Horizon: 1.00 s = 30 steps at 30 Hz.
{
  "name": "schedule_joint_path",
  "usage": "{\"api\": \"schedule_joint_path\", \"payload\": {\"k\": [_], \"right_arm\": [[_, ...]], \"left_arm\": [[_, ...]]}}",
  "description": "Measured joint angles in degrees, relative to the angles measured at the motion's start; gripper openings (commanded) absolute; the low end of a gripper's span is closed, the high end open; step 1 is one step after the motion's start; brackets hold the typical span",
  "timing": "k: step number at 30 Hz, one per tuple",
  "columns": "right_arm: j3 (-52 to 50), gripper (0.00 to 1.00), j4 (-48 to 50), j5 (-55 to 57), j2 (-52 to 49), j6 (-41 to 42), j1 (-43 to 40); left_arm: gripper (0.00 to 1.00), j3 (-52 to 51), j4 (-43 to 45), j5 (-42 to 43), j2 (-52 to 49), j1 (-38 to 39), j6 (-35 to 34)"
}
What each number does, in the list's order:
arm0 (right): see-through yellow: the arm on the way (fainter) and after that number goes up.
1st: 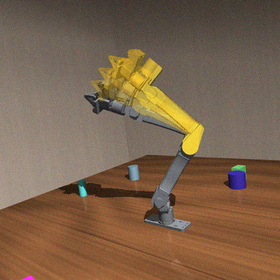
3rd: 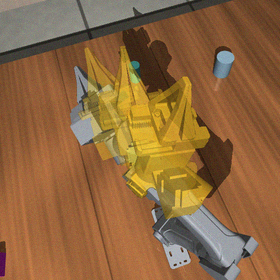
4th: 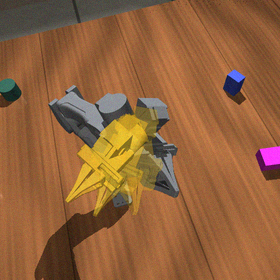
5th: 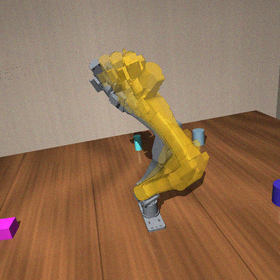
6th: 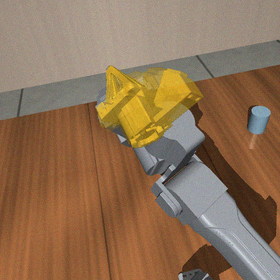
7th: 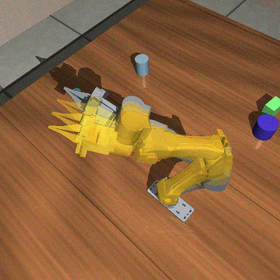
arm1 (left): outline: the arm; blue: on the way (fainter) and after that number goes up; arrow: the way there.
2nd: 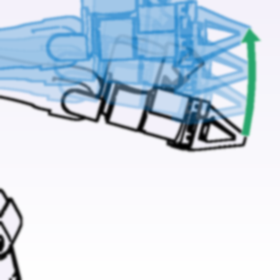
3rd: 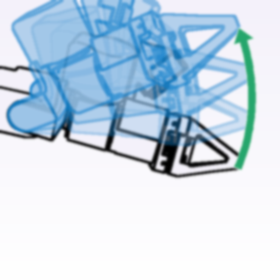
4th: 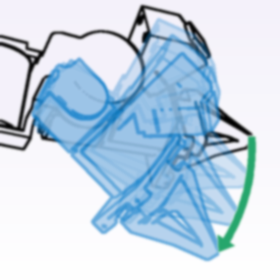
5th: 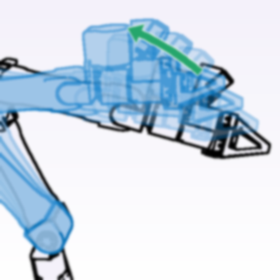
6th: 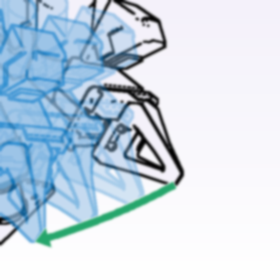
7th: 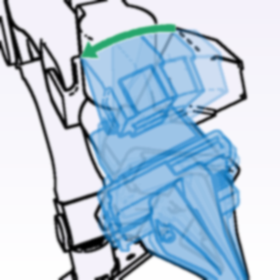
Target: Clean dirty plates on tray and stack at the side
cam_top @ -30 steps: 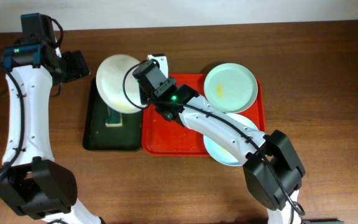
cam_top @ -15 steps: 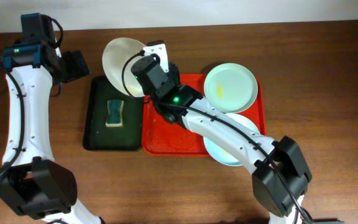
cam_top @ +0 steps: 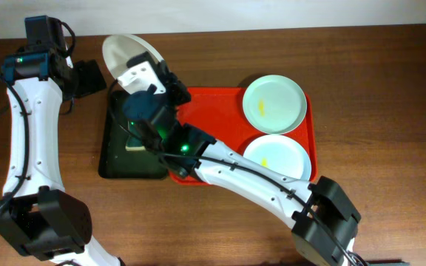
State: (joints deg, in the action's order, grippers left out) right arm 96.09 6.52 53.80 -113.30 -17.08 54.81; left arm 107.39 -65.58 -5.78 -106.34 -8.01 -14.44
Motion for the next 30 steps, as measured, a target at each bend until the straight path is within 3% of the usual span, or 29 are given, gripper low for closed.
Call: {"api": "schedule_joint_path", "payload": {"k": [5,11,30], "right_arm": [[0.0,0.04,9.3,3.8,0.0,-13.6,1.2],[0.0,0.04,13.4,4.9,0.0,-21.8,3.0],[0.0,0.04,14.6,4.9,0.0,-24.9,3.4]], "left_arm": [[0.99,0.0,0.0,0.0,0.0,0.0,0.0],[0.99,0.0,0.0,0.0,0.0,0.0,0.0],[0.99,0.0,0.0,0.0,0.0,0.0,0.0]]}}
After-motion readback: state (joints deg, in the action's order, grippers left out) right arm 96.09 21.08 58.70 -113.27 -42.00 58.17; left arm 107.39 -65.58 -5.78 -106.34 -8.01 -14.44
